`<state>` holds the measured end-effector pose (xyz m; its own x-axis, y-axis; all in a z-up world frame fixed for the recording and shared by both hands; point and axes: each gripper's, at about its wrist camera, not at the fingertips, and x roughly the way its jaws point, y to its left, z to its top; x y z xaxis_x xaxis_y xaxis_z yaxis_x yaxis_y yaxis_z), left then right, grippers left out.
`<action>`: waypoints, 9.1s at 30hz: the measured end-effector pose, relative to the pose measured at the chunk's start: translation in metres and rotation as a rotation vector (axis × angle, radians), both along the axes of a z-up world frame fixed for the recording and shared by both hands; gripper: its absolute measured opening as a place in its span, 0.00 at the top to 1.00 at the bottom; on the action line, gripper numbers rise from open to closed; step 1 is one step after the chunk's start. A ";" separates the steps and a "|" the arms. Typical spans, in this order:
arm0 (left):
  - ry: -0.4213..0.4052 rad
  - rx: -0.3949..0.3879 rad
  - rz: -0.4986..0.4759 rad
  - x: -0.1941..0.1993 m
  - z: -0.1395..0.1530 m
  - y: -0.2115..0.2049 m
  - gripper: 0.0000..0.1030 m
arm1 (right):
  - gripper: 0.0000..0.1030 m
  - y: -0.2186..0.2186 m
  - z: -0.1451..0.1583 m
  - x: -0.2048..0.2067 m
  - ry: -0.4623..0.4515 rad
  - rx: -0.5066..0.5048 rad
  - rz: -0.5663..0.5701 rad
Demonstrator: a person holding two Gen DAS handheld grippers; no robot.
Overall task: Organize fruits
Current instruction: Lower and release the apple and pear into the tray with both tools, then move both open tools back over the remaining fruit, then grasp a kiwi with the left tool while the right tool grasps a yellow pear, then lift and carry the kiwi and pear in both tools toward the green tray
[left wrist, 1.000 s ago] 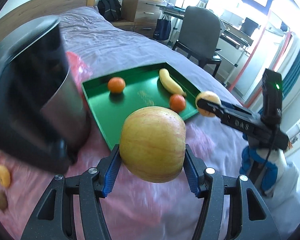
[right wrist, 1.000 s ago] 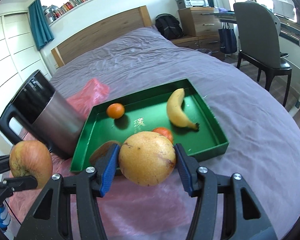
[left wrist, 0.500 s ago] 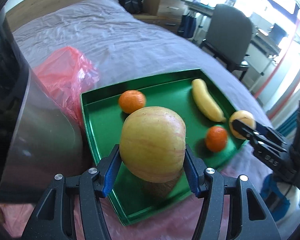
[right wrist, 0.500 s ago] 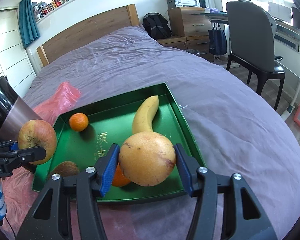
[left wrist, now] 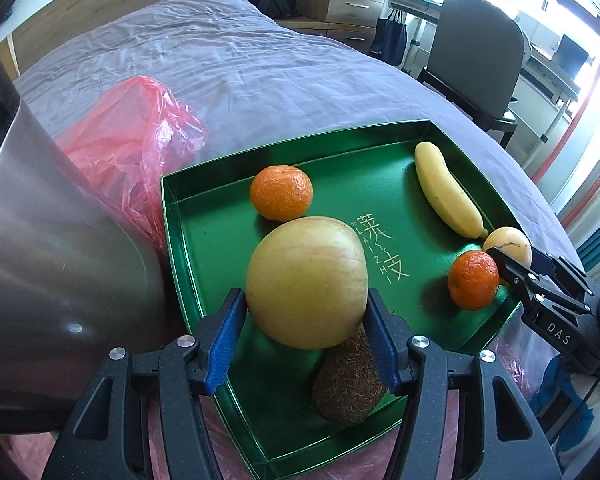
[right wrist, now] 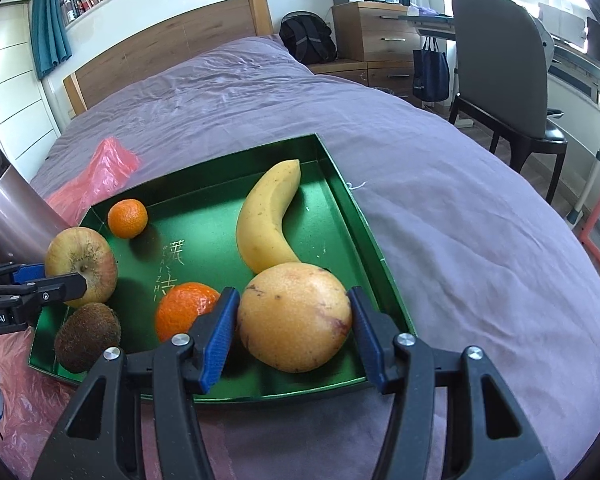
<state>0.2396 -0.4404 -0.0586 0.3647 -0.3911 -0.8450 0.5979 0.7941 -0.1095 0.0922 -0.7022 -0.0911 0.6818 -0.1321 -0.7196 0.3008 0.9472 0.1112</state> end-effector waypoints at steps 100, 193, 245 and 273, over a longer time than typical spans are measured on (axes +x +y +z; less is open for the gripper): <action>-0.044 -0.079 0.449 -0.179 0.041 0.428 0.29 | 0.00 0.290 0.090 -0.160 0.046 -0.016 0.311; -0.021 0.287 -0.498 0.041 -0.061 0.388 0.55 | 0.12 0.519 -0.046 0.167 0.217 0.054 0.894; -0.033 0.017 -0.050 -0.078 0.034 0.423 0.62 | 0.22 0.442 0.021 -0.015 0.181 0.143 0.809; 0.048 -0.105 -0.174 -0.156 0.061 0.261 0.63 | 0.22 0.217 0.054 -0.091 0.045 0.155 0.419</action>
